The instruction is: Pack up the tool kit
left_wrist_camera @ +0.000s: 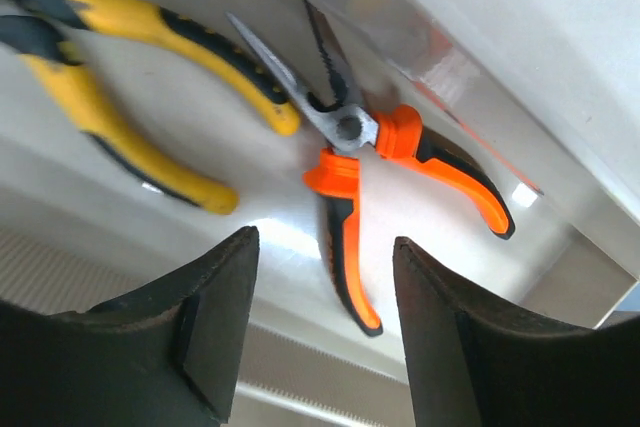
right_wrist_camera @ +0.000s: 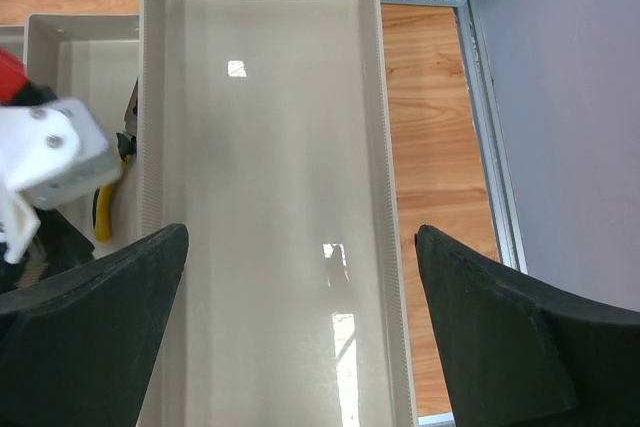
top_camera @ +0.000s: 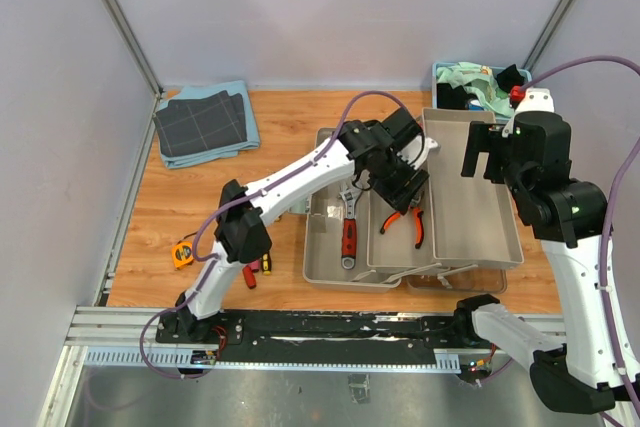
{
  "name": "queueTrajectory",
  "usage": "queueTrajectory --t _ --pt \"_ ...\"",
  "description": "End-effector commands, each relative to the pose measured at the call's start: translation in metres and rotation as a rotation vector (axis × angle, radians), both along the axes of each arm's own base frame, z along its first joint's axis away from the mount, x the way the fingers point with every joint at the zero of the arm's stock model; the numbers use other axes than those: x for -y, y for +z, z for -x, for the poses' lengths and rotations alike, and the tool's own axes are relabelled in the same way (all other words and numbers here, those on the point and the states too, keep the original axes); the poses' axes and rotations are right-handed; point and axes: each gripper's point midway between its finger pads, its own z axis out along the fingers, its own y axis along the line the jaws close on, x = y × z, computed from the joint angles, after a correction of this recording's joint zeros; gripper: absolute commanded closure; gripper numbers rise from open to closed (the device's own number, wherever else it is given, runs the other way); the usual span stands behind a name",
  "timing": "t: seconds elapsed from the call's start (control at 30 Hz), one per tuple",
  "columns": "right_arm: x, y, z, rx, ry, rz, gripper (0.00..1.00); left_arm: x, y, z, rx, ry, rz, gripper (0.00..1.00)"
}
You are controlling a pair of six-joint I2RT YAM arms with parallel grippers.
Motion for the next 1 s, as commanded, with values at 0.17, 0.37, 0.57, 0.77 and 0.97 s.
queueTrajectory --t 0.17,0.37,0.57,0.77,0.97 --pt "-0.015 0.018 -0.02 0.048 0.068 -0.042 0.02 -0.11 0.127 -0.115 0.36 0.361 0.103 0.34" --pt "-0.052 0.034 -0.063 0.069 0.206 -0.114 0.01 -0.257 0.165 -0.164 0.478 0.683 0.042 0.29" --pt "-0.128 0.043 -0.107 0.064 0.404 -0.116 0.01 -0.406 0.146 -0.138 0.429 0.934 -0.039 0.28" --pt "-0.224 0.026 -0.12 0.006 0.593 -0.097 0.02 -0.461 0.077 -0.076 0.34 0.986 -0.147 0.26" --pt "-0.255 0.009 -0.111 -0.038 0.661 -0.092 0.02 -0.461 0.033 -0.035 0.303 0.868 -0.189 0.23"
